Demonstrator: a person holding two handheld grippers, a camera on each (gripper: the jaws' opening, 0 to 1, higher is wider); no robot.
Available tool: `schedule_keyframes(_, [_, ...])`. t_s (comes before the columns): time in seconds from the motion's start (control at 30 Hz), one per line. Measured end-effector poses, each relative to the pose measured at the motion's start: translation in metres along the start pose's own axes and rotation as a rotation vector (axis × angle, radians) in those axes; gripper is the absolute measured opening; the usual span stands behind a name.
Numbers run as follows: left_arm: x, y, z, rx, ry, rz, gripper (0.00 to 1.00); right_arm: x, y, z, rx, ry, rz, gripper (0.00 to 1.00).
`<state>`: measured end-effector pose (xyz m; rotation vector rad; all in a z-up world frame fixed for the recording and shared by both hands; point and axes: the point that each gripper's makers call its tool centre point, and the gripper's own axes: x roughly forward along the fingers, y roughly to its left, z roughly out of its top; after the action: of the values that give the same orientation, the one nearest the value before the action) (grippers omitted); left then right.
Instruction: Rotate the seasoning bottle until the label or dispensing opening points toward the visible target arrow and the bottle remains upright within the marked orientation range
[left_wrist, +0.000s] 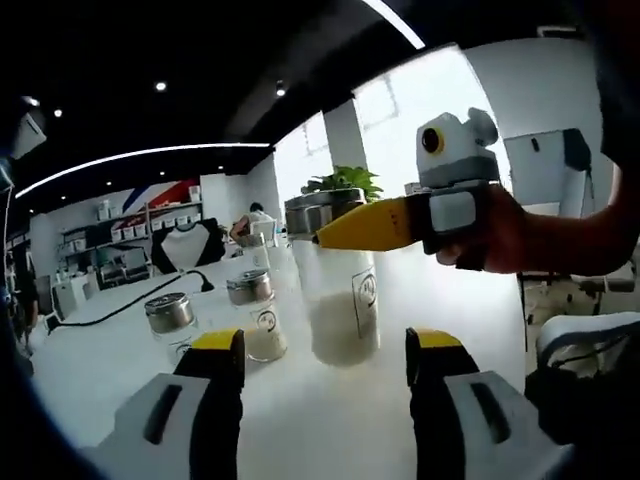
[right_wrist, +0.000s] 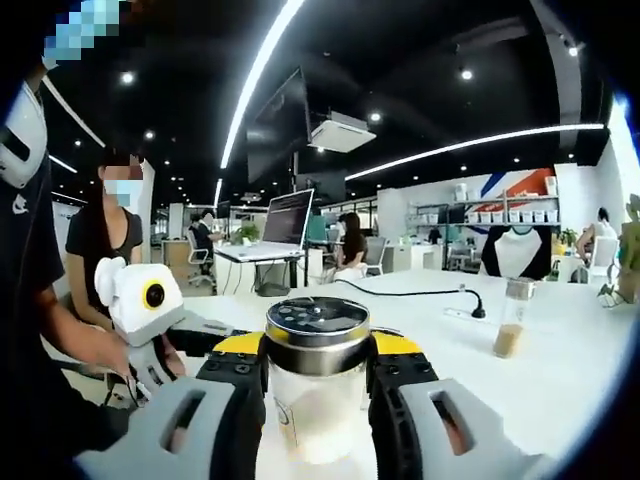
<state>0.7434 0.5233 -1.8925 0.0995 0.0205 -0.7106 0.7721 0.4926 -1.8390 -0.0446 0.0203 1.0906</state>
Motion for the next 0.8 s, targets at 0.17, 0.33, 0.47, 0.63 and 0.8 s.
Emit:
schedule_keyframes(0.17, [-0.007, 0.016, -0.002, -0.047, -0.001, 0.030, 0.88, -0.005, -0.020, -0.006, 0.001, 0.020, -0.013, 0.36])
schedule_keyframes(0.33, [-0.013, 0.027, -0.007, -0.064, 0.034, 0.040, 0.97, -0.008, -0.041, -0.012, -0.014, 0.032, -0.028, 0.36])
schedule_keyframes(0.47, [-0.022, 0.039, -0.007, -0.112, 0.033, 0.069, 1.00, -0.010, -0.055, -0.014, -0.019, 0.025, -0.038, 0.36])
schedule_keyframes(0.63, [-0.030, 0.051, -0.008, -0.126, 0.037, 0.100, 1.00, -0.009, -0.072, -0.018, 0.007, 0.007, -0.045, 0.36])
schedule_keyframes(0.8, [-0.036, 0.059, -0.007, -0.128, 0.040, 0.121, 1.00, -0.002, -0.080, -0.022, -0.024, 0.013, -0.034, 0.36])
